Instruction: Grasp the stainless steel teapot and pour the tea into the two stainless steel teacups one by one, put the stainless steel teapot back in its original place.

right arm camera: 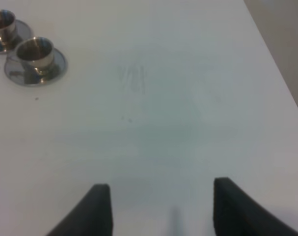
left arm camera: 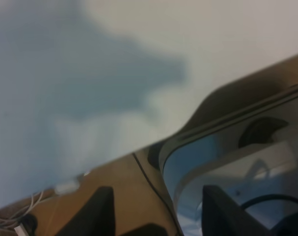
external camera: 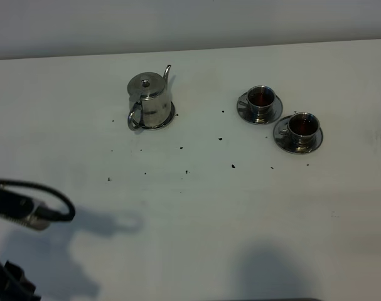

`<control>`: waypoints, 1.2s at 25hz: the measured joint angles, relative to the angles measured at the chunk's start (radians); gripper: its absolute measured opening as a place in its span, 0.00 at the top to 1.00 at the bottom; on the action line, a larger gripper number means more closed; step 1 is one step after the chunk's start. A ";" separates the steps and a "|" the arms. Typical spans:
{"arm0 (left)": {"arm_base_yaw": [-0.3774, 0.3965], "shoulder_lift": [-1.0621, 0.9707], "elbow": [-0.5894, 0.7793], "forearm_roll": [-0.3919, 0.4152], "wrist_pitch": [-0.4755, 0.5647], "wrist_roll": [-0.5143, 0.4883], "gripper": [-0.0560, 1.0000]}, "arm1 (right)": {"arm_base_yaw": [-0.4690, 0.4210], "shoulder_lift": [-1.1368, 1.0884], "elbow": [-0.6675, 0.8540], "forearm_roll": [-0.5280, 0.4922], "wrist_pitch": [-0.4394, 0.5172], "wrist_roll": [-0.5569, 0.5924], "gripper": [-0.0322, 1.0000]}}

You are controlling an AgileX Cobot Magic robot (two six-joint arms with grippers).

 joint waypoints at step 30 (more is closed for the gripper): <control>0.287 -0.746 0.068 -0.004 -0.014 0.001 0.53 | 0.000 0.000 0.000 0.000 0.000 0.000 0.53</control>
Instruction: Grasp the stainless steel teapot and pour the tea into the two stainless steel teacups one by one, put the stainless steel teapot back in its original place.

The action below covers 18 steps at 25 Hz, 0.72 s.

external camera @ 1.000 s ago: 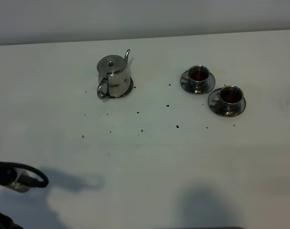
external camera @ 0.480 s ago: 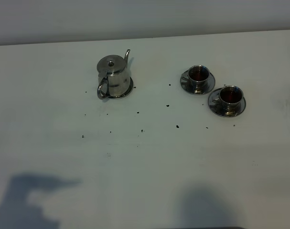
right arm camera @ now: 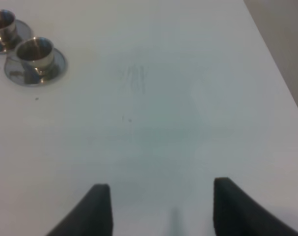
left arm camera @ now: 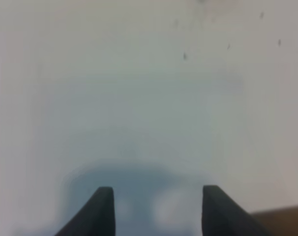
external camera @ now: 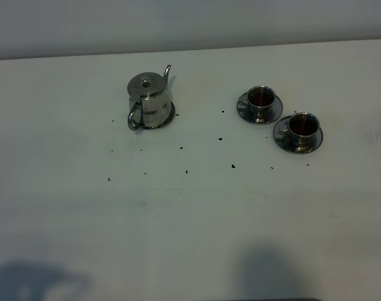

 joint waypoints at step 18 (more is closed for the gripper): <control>0.001 -0.116 0.005 0.000 0.001 0.002 0.53 | 0.000 0.000 0.000 0.000 0.000 0.000 0.53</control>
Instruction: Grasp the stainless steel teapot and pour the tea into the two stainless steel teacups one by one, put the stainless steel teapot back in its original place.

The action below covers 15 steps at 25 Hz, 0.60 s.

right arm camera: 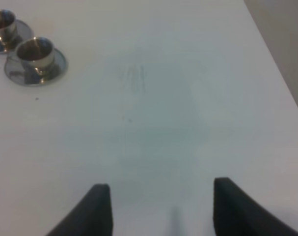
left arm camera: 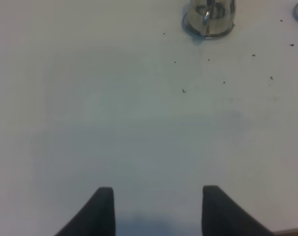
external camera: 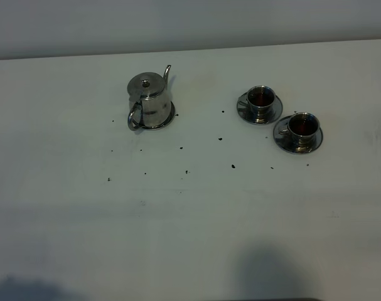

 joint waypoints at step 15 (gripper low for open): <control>0.000 0.000 0.000 0.000 0.000 0.001 0.53 | 0.000 0.000 0.000 0.000 0.000 0.000 0.53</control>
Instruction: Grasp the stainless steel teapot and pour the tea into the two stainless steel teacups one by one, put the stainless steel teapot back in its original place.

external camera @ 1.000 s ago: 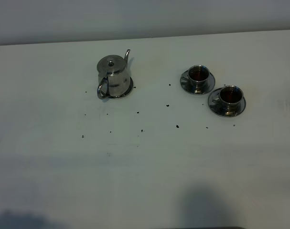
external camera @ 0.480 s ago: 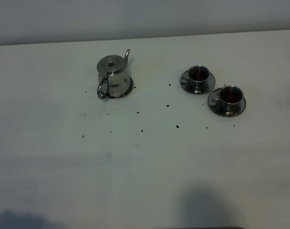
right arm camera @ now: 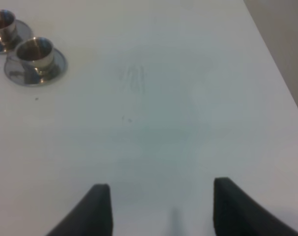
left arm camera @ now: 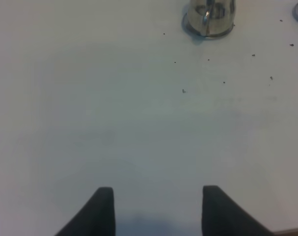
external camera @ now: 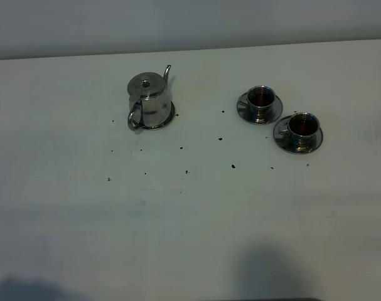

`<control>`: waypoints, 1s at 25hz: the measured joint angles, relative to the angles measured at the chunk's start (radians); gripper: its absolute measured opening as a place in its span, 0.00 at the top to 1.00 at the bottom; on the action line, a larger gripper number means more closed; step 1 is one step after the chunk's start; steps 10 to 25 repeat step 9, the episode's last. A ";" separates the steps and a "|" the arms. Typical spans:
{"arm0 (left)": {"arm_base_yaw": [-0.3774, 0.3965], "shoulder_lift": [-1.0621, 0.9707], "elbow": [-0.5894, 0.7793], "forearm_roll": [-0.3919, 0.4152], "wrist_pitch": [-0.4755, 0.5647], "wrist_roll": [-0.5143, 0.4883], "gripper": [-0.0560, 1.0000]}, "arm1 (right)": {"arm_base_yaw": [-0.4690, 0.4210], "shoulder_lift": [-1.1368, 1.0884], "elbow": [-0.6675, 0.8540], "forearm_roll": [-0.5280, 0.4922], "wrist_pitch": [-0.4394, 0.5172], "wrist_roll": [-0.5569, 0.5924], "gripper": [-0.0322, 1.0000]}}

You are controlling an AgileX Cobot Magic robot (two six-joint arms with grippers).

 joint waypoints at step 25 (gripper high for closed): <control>0.000 0.000 0.000 0.000 0.000 0.000 0.53 | 0.000 0.000 0.000 0.000 0.000 0.000 0.53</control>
